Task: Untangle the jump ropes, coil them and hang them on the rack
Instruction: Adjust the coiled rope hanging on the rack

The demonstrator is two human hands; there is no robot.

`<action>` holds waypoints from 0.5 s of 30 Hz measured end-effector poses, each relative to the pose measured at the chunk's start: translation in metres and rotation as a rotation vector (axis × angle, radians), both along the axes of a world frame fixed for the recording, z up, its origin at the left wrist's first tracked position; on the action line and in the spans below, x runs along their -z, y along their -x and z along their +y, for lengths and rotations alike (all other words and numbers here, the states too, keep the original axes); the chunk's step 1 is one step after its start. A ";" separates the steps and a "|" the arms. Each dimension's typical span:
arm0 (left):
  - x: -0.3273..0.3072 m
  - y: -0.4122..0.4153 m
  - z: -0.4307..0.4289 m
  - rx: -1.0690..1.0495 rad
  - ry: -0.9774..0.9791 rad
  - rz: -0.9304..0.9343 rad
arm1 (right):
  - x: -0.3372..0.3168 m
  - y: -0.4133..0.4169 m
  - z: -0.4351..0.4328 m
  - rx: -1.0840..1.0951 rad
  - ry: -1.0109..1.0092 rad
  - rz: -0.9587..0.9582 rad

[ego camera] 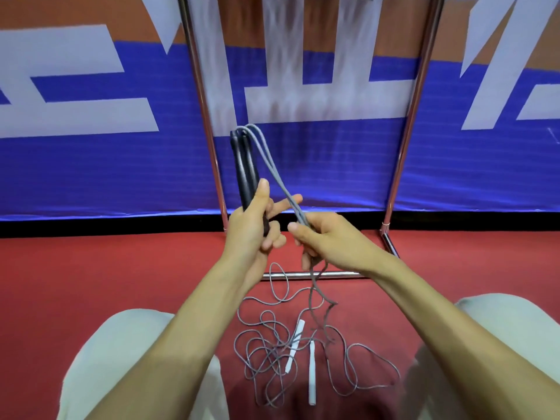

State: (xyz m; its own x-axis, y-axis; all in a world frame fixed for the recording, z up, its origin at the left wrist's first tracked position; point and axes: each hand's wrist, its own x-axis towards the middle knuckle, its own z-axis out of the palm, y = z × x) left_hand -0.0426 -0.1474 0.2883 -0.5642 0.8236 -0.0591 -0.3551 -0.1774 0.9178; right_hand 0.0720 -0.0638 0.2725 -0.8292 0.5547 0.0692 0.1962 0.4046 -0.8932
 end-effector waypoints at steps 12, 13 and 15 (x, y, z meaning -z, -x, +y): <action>0.017 0.042 0.005 -0.280 0.132 0.321 | 0.022 0.000 0.010 -0.097 -0.473 -0.308; 0.021 0.045 0.004 -0.290 0.202 0.447 | 0.020 -0.002 0.011 -0.077 -0.510 -0.261; 0.026 0.049 0.002 -0.274 0.360 0.697 | 0.013 -0.008 0.013 -0.049 -0.547 -0.152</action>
